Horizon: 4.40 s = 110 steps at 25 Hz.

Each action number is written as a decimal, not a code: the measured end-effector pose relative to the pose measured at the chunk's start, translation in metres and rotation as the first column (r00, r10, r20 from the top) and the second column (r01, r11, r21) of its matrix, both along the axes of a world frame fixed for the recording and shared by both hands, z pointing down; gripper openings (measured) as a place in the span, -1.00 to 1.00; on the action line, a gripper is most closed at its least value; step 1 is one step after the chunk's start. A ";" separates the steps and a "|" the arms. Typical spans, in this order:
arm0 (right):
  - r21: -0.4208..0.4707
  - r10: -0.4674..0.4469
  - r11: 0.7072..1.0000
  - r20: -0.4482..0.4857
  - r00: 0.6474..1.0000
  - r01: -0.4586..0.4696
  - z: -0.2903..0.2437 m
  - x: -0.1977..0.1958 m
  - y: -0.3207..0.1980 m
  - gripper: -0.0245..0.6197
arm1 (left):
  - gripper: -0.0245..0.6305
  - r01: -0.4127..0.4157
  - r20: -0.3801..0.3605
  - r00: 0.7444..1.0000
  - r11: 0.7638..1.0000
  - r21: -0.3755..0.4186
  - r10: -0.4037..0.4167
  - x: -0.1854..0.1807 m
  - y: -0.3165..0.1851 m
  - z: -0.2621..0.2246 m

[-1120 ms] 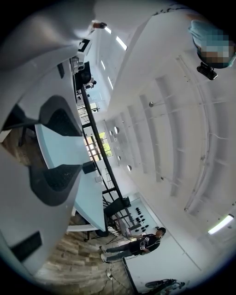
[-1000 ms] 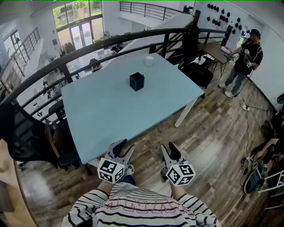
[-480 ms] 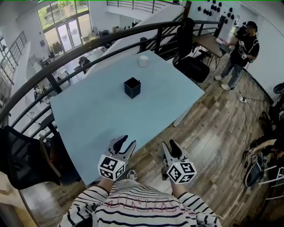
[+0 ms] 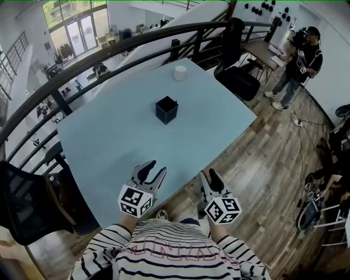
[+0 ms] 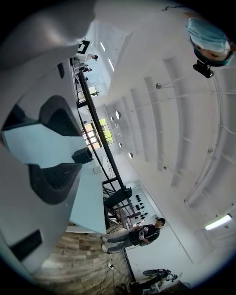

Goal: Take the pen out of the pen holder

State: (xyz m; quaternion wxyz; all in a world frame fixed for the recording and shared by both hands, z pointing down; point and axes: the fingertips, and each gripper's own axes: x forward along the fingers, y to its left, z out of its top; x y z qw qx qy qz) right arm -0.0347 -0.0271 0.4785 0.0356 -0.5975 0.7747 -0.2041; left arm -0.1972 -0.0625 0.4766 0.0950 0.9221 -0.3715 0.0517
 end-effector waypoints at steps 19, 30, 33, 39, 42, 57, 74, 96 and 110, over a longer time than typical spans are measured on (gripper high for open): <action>-0.025 -0.179 0.984 -0.001 0.984 0.179 0.020 0.041 -0.117 -0.35 | -0.48 0.177 0.009 0.984 0.984 -0.021 -0.177 0.034 -0.092 0.017; -0.049 -0.288 0.956 0.013 0.958 0.288 0.032 0.091 -0.185 -0.35 | -0.48 0.279 0.049 0.959 0.960 -0.016 -0.278 0.080 -0.159 0.020; -0.054 -0.313 0.948 0.016 0.950 0.314 0.034 0.102 -0.196 -0.35 | -0.48 0.302 0.057 0.952 0.953 -0.010 -0.301 0.091 -0.173 0.020; -0.054 -0.367 0.928 0.033 0.930 0.368 0.039 0.122 -0.214 -0.35 | -0.48 0.364 0.077 0.929 0.931 0.007 -0.363 0.106 -0.197 0.019; -0.055 -0.389 0.919 0.042 0.920 0.391 0.040 0.129 -0.221 -0.35 | -0.48 0.391 0.078 0.917 0.920 0.021 -0.391 0.110 -0.208 0.016; -0.066 -0.459 0.884 0.071 0.886 0.463 0.045 0.156 -0.232 -0.35 | -0.48 0.372 0.241 0.892 0.924 0.090 -0.383 0.133 -0.280 0.021; -0.095 -0.415 0.900 0.120 0.902 0.426 0.063 0.152 -0.248 -0.38 | -0.41 0.324 0.409 0.868 0.945 -0.039 -0.281 0.137 -0.347 0.071; -0.111 -0.371 0.915 0.154 0.916 0.389 0.073 0.161 -0.258 -0.44 | -0.36 0.387 0.479 0.848 0.883 -0.265 -0.228 0.125 -0.390 0.108; -0.123 -0.347 0.921 0.178 0.921 0.371 0.079 0.171 -0.258 -0.51 | -0.64 0.378 0.529 0.827 0.885 -0.272 -0.191 0.123 -0.391 0.113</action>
